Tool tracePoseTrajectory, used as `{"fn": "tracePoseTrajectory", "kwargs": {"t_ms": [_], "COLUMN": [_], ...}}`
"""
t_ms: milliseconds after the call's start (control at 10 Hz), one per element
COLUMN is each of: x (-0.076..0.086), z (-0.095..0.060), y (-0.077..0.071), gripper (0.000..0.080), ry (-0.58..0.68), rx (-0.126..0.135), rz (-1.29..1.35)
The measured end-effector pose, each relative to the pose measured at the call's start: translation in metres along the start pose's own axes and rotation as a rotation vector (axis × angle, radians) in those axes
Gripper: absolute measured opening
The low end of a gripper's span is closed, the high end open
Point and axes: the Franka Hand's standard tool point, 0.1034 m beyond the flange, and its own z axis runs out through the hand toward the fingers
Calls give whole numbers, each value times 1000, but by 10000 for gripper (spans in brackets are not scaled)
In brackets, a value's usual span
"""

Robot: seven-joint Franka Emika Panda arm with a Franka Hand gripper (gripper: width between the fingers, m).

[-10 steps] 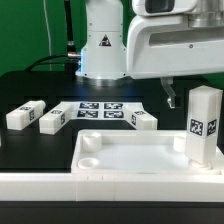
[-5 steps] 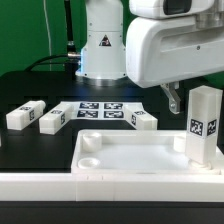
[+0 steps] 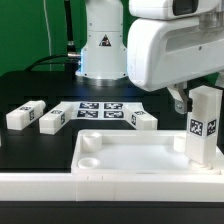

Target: Assemble desk

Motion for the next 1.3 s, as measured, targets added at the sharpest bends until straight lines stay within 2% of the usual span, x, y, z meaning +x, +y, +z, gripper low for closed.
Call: {"fn": "tracePoseTrajectory", "kwargs": {"t_ms": [100, 500, 1300], "x": [0, 0, -1], "z": [0, 0, 2], "y": [0, 0, -2], "gripper": [288, 288, 290], "ry": [0, 1, -1], "rx": [0, 1, 11], "rz": [0, 93, 871]}}
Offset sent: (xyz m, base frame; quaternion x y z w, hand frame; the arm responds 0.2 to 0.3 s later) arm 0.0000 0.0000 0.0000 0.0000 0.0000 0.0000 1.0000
